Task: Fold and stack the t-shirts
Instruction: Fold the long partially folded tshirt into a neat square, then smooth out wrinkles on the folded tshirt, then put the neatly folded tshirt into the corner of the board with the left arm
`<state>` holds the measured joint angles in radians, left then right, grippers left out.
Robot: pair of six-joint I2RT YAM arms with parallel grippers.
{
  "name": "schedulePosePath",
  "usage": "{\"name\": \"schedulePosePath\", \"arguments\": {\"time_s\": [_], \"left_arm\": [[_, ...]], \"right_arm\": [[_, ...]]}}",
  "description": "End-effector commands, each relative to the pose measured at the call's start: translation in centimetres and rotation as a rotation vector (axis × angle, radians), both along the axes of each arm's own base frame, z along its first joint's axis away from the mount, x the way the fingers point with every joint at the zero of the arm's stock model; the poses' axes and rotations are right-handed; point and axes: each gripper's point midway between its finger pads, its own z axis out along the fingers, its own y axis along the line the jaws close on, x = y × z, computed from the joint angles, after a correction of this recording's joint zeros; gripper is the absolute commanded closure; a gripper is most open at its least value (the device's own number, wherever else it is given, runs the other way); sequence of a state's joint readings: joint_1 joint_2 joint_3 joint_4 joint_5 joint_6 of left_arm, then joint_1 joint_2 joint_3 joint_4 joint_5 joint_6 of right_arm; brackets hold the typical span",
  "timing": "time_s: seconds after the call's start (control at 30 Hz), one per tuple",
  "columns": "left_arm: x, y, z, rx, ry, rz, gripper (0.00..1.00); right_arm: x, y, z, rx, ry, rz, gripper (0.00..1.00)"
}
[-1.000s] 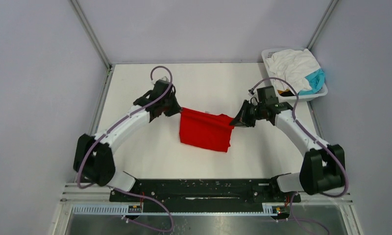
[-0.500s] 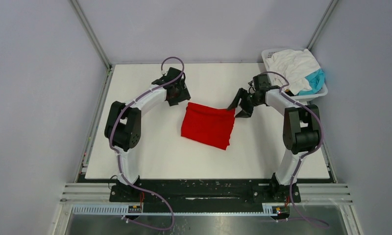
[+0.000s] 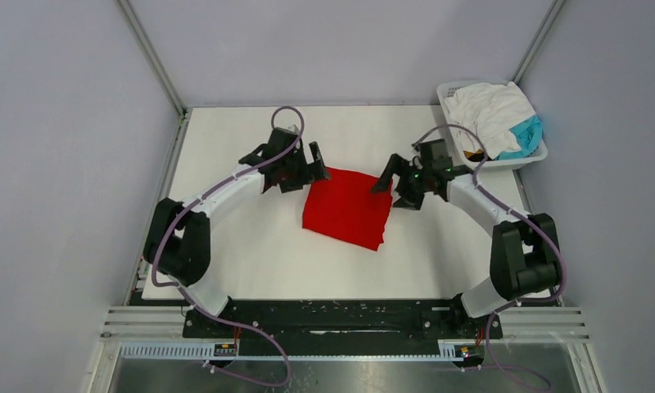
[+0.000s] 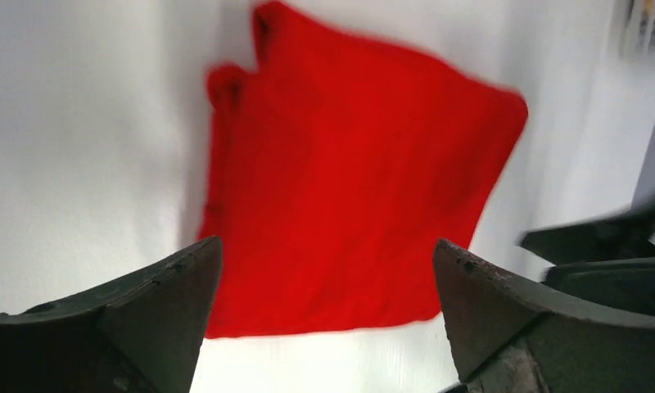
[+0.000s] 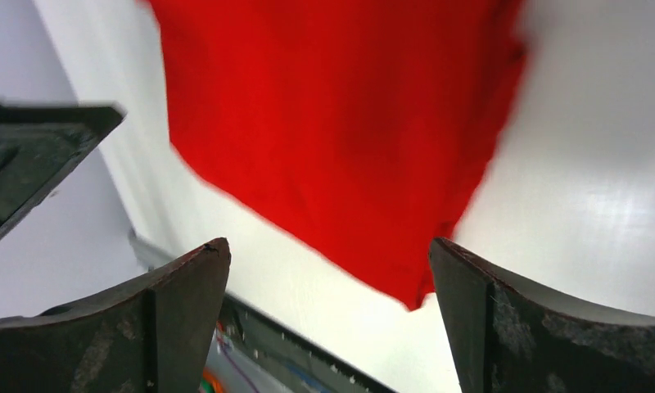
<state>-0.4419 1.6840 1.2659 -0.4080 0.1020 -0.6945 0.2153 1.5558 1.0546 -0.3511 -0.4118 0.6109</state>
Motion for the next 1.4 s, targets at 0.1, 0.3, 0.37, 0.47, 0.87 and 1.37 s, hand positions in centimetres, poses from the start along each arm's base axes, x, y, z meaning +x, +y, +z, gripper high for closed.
{"name": "schedulePosePath", "arguments": {"time_s": [0.1,0.3,0.37,0.47,0.87,1.37], "left_arm": [[-4.3,-4.6,-4.3,-0.124,0.091,-0.161,0.01],[-7.1,-2.2,-11.2,-0.026,0.246,-0.106,0.01],[-8.8,-1.2,-12.9,-0.01,0.285,-0.09,0.01],[-10.9,-0.2,-14.0,-0.012,0.316,-0.074,0.01],[-13.0,4.4,-7.0,0.038,0.084,0.031,0.01],[-8.1,7.1,-11.5,0.188,0.21,0.133,0.42]], "right_arm": [[-4.0,8.7,-2.0,0.241,0.013,0.176,0.01],[-7.1,6.3,-8.6,0.127,0.157,0.115,0.0],[-8.1,5.6,-9.9,0.095,0.183,0.113,0.0],[-9.7,4.6,-11.2,0.063,0.216,0.099,0.0],[-11.0,3.4,-1.3,0.14,-0.074,0.079,0.01],[-12.1,2.0,-0.3,0.144,-0.175,0.027,0.0]]}}
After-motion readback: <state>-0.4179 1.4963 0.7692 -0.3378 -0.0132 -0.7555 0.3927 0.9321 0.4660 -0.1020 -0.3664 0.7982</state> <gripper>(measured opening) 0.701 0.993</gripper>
